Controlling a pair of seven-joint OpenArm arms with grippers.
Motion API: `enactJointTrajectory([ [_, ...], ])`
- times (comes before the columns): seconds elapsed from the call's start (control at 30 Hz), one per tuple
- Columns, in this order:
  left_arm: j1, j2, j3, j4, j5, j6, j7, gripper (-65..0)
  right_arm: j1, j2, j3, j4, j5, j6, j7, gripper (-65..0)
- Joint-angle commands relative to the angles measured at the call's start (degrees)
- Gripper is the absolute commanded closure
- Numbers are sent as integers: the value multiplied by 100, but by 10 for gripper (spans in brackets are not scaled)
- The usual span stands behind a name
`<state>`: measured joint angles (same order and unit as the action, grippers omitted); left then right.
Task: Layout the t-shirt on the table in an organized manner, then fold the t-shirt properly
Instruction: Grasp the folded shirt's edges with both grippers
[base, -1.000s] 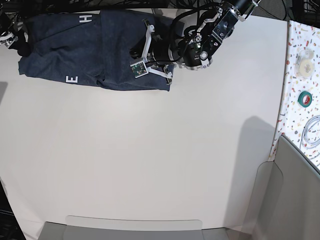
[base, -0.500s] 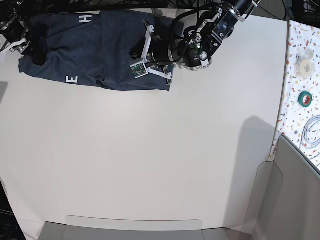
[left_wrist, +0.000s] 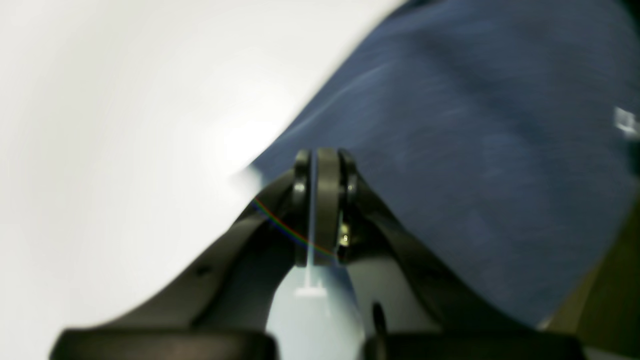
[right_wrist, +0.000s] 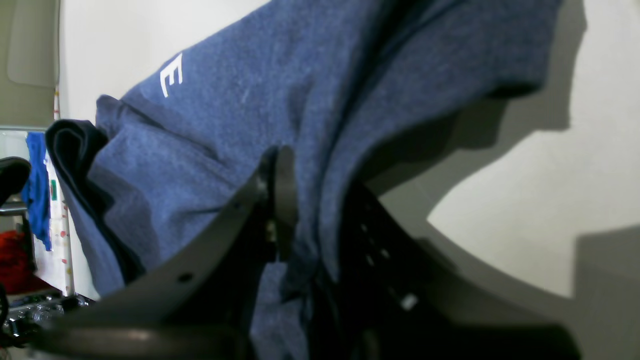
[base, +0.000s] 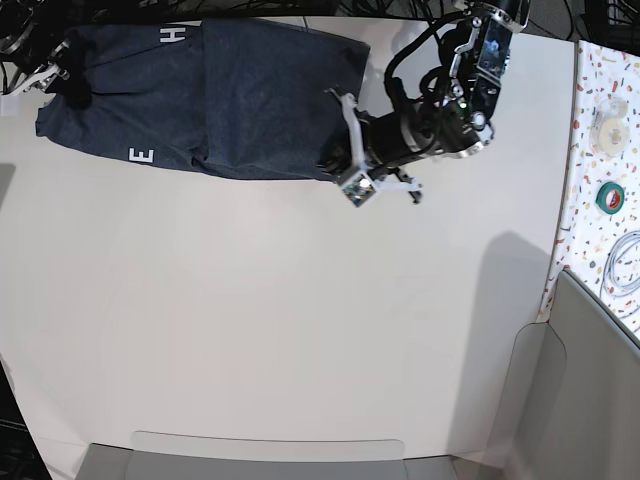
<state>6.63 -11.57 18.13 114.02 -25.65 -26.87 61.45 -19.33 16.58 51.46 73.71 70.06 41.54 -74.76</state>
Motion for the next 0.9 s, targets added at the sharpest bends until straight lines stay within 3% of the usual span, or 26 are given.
enactJointTrajectory([
  [0.0, 150, -95, -341, 66, -42, -25, -57, 0, -93, -36, -25, 141, -690, -154, -524, -11],
  [0.13, 783, -570, -1026, -101, -42, -25, -66, 0, -93, -80, -25, 958, -690, -154, -524, -10],
  [0.3, 1398, -1036, -1088, -180, -42, -16, -75, 0, -49, -388, -131, 2110, -699, -154, -524, -10],
  [0.67, 1539, -1045, -1088, -206, -42, -16, -48, 0, 338, -871, -2179, 4132, -707, -154, -524, -10],
  [0.77, 1512, -1045, -1088, -373, -42, -16, -48, 0, 584, -977, -2979, 4220, -1015, -154, -524, -11],
  [0.87, 1363, -1045, -1088, -672, -68, -16, -48, 0, 804, -1214, -3718, 4211, -1745, -154, -524, -11],
])
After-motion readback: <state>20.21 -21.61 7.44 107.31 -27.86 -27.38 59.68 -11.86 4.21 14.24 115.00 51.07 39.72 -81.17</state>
